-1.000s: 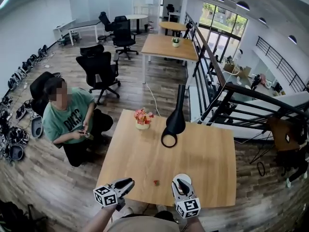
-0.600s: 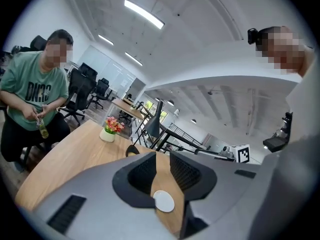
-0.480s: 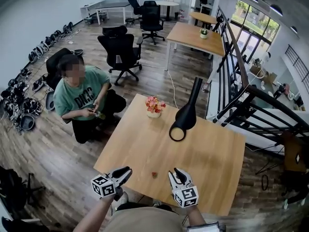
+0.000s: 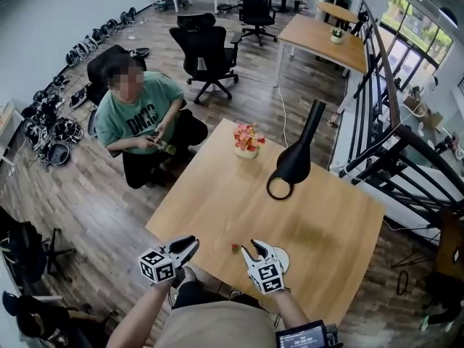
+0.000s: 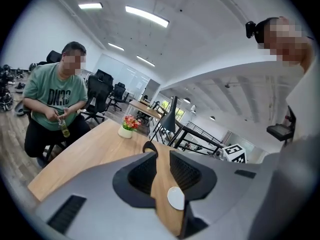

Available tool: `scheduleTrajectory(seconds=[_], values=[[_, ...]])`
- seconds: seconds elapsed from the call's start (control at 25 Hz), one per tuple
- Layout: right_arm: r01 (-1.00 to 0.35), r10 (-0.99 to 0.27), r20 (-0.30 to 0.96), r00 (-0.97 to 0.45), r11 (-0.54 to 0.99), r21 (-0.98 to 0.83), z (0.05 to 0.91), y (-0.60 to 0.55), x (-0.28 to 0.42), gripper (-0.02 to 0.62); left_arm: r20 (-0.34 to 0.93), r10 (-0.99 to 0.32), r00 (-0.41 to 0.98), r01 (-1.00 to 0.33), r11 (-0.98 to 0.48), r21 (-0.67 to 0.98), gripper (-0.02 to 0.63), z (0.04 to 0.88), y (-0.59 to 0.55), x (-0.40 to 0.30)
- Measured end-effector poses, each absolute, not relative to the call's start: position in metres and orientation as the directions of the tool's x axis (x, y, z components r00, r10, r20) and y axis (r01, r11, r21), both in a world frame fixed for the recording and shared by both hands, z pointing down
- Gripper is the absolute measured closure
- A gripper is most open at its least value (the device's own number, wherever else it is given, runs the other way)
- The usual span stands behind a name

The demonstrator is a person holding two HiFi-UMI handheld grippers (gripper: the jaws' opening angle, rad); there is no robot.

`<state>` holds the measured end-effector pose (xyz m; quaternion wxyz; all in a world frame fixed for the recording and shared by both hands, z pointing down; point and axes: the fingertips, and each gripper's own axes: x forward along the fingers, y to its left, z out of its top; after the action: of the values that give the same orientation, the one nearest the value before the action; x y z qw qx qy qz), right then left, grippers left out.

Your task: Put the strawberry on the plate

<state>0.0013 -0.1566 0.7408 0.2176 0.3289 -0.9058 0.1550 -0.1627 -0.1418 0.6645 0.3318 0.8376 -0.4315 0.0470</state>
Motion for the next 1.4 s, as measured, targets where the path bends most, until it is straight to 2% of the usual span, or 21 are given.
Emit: scheduleTrajectory(seconds=[0.28,0.32,0.36,0.4,0.92,1.4], values=[[-0.617,-0.426,0.583,-0.692,0.768,-0.171,0.811,-0.146,-0.013,0.466,0.396,-0.687,0.609,-0.77,-0.395,0.501,0.518,0.677,-0.142,-0.155],[-0.616,-0.413,0.595,-0.689,0.767,-0.18,0.821,-0.147,-0.014,0.422,0.403,-0.681,0.611,-0.771,-0.399,0.496,0.53,0.68,-0.143,-0.153],[-0.617,-0.4,0.61,-0.683,0.763,-0.19,0.831,-0.146,-0.015,0.413,0.408,-0.675,0.615,-0.771,-0.405,0.492,0.595,0.683,-0.143,-0.151],[-0.62,-0.388,0.628,-0.675,0.76,-0.196,0.842,-0.145,-0.016,0.413,0.409,-0.669,0.621,-0.768,-0.413,0.49,0.601,0.685,-0.143,-0.15],[-0.579,-0.242,0.821,-0.516,0.805,-0.127,0.954,-0.124,-0.049,0.414,0.43,-0.572,0.698,-0.712,-0.495,0.498,0.601,0.689,-0.153,-0.147],[-0.584,-0.213,0.875,-0.435,0.806,-0.095,1.009,-0.128,-0.046,0.414,0.431,-0.578,0.693,-0.719,-0.516,0.466,0.601,0.673,-0.175,-0.144]])
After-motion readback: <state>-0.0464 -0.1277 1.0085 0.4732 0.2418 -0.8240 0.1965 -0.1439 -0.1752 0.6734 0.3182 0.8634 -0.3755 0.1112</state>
